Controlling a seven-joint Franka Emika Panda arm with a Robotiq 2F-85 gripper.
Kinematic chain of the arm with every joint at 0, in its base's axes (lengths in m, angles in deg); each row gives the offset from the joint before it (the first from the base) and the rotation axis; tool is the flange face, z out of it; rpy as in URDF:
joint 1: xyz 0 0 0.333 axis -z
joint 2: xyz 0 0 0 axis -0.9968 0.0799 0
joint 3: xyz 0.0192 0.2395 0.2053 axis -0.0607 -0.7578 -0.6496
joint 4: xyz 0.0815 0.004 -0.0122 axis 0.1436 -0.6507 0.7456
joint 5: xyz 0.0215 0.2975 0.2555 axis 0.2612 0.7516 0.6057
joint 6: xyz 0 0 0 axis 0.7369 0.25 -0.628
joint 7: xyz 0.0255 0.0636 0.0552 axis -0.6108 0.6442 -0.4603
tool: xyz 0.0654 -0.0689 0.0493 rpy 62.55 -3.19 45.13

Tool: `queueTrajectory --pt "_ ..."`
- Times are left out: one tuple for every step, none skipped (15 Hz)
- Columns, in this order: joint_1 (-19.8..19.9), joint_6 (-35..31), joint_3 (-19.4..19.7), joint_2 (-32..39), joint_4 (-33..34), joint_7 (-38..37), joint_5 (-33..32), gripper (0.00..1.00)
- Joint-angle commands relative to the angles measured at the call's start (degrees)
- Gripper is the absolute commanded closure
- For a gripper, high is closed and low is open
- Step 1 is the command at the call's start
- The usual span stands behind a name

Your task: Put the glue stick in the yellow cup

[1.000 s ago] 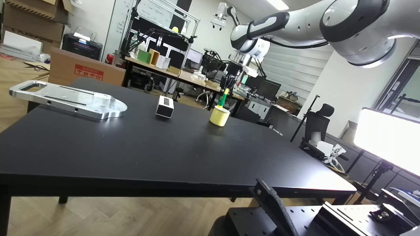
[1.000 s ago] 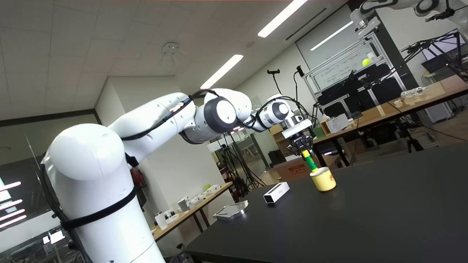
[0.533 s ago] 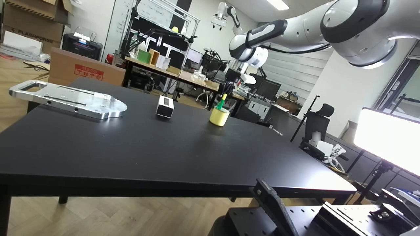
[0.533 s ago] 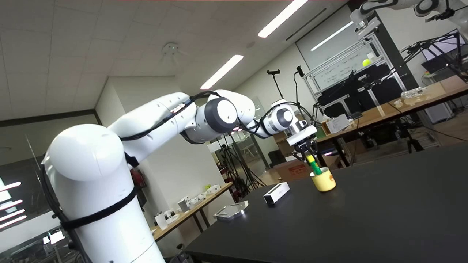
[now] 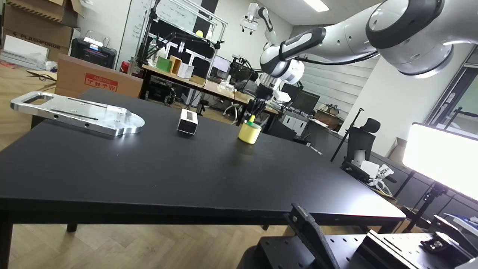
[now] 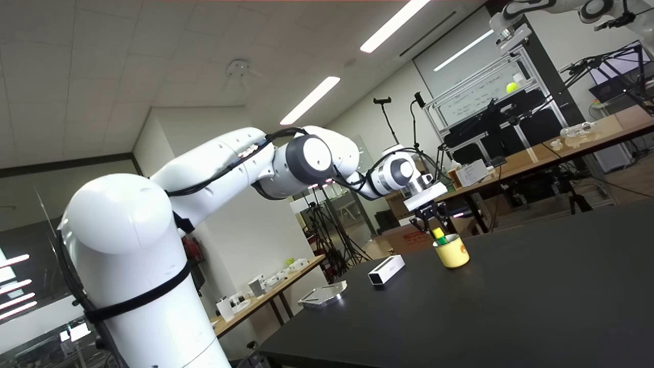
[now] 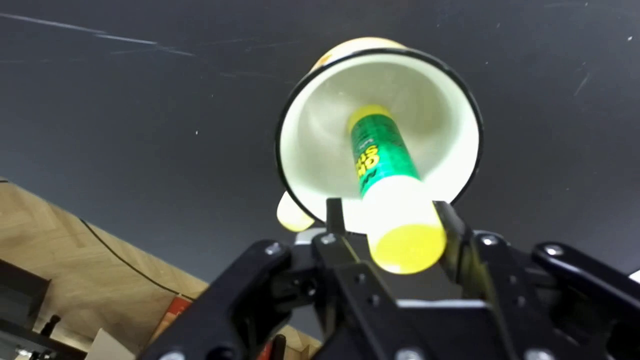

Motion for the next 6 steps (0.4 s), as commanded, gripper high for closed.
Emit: queueTrajectory --pt "0.2 -5.2 -0.8 -6.9 -8.4 -1.0 0.5 0.22" --pt "0.2 -7.0 -1.0 -8.8 -10.6 -1.2 0.6 0.13" --pt "0.3 -8.7 -1.2 -10.5 -12.8 -1.2 0.7 0.08" --pt "0.3 -9.6 -1.3 -12.5 -15.2 -1.7 0.8 0.02" --pt "0.3 -10.4 -1.5 -13.9 -17.2 -2.2 -0.1 0.00" --pt "0.2 -8.3 -1.6 -7.7 -8.4 -0.3 -0.5 0.00"
